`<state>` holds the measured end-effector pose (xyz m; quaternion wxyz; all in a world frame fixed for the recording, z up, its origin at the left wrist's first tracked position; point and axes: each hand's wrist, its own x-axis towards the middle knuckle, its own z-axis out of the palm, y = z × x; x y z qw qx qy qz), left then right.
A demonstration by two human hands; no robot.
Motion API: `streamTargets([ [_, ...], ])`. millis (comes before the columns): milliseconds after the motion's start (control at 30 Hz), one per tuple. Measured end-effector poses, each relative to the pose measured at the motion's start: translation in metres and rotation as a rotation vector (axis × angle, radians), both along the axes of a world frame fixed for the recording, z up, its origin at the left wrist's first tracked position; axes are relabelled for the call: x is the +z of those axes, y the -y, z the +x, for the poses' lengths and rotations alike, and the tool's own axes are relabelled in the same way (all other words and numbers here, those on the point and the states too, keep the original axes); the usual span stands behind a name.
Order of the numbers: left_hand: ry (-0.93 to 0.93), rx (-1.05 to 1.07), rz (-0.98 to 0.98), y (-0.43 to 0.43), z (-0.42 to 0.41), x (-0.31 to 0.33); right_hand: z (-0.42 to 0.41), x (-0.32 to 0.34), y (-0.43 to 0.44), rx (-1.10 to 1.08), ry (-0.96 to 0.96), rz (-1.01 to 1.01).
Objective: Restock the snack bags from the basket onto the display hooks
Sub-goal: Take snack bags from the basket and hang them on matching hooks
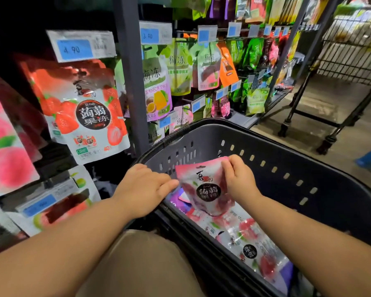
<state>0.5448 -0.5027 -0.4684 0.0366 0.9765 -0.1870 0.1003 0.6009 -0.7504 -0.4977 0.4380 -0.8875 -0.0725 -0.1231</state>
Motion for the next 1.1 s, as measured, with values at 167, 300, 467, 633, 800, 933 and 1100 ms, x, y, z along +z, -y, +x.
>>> streamTargets([
  [167,0.018,-0.009,0.004,0.000,0.001,0.000,0.000,-0.011,0.007,-0.088,-0.084,0.046],
  [300,0.059,-0.044,-0.023,0.000,0.000,-0.002,-0.004,-0.022,0.009,-0.028,-0.242,0.039],
  [467,0.038,-0.061,-0.070,0.001,-0.002,-0.003,-0.006,-0.034,0.009,0.039,-0.463,0.097],
  [633,0.032,-0.038,-0.066,0.002,-0.003,0.000,-0.003,-0.025,0.012,0.022,-0.540,0.333],
  [800,-0.067,0.019,-0.104,0.003,-0.003,0.004,-0.007,0.014,-0.002,0.137,-0.503,0.761],
  [933,-0.223,0.088,-0.179,0.007,-0.001,0.012,-0.020,0.042,-0.017,0.262,-0.437,0.922],
  [1100,-0.465,0.109,-0.450,0.021,-0.009,0.033,-0.036,0.064,-0.032,0.369,-0.386,0.990],
])
